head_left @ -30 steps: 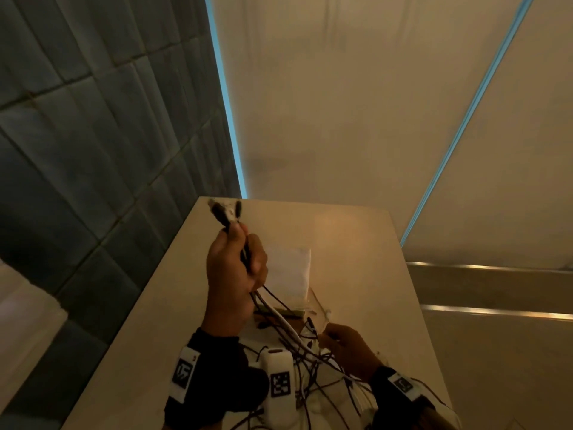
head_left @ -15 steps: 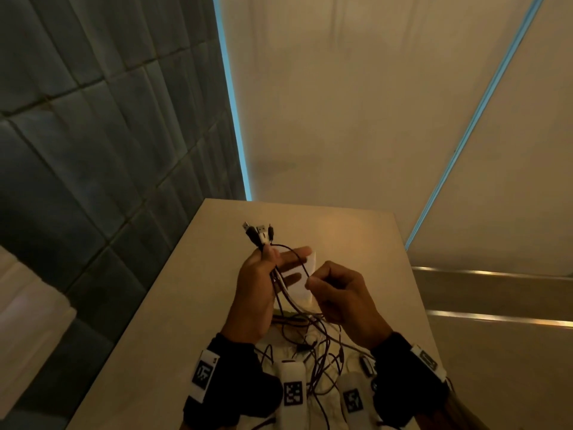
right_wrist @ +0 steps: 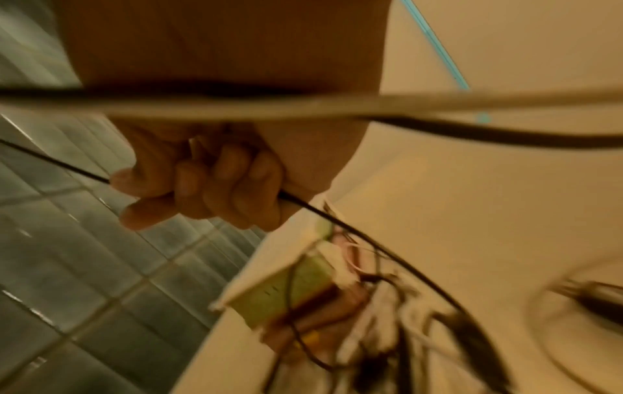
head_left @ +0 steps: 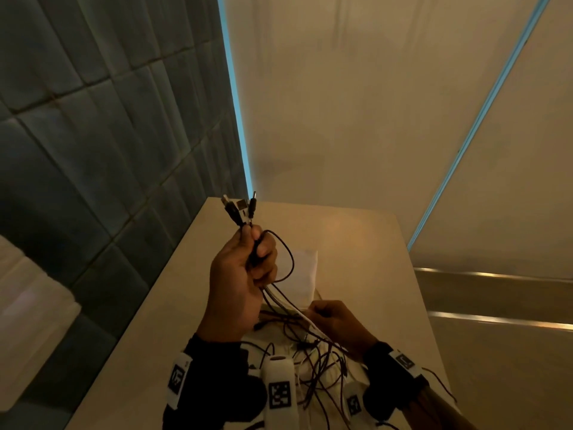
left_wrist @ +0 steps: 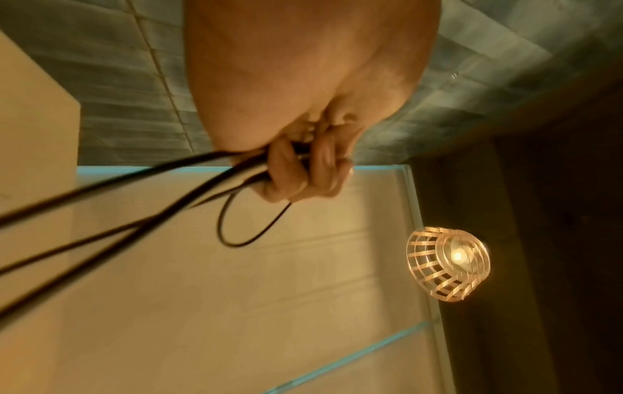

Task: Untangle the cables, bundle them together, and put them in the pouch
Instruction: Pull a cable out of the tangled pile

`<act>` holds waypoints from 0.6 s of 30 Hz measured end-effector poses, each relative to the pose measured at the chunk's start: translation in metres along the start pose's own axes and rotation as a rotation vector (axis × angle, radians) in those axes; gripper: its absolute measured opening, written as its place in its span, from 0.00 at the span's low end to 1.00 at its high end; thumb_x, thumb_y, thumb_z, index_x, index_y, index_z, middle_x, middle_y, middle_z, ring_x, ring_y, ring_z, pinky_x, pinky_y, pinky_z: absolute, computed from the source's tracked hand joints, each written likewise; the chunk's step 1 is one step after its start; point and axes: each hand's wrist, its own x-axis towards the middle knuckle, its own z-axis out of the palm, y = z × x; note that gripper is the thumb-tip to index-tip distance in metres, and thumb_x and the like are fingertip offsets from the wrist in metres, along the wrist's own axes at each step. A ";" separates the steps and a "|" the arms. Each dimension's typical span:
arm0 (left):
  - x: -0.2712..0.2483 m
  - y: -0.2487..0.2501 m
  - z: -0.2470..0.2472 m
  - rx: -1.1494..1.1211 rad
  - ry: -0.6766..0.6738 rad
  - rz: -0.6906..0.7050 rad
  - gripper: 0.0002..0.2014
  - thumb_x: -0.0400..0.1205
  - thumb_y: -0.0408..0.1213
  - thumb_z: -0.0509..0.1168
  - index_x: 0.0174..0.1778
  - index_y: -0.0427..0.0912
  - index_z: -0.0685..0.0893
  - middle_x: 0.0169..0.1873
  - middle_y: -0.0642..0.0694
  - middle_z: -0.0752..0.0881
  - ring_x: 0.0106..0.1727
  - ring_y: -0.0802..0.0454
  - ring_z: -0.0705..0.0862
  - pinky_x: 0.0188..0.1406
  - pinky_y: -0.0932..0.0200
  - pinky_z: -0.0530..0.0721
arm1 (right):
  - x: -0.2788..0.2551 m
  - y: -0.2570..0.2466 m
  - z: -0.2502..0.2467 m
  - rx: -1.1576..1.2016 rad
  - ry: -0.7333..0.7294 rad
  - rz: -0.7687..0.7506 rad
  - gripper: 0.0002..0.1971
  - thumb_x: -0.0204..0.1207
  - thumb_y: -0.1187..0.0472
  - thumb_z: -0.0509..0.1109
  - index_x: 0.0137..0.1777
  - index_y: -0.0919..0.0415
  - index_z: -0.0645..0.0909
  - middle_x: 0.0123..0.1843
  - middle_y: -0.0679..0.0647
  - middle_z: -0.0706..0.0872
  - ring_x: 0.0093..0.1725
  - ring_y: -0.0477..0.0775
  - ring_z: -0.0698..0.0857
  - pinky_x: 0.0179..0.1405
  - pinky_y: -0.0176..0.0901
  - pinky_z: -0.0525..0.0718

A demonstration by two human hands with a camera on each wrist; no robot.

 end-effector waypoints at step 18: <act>0.007 -0.006 -0.032 0.193 0.407 -0.175 0.13 0.90 0.37 0.49 0.39 0.43 0.70 0.25 0.46 0.82 0.20 0.58 0.69 0.16 0.65 0.63 | 0.004 -0.027 0.009 0.164 0.336 -0.016 0.08 0.80 0.64 0.68 0.44 0.71 0.80 0.26 0.52 0.72 0.22 0.48 0.66 0.20 0.40 0.64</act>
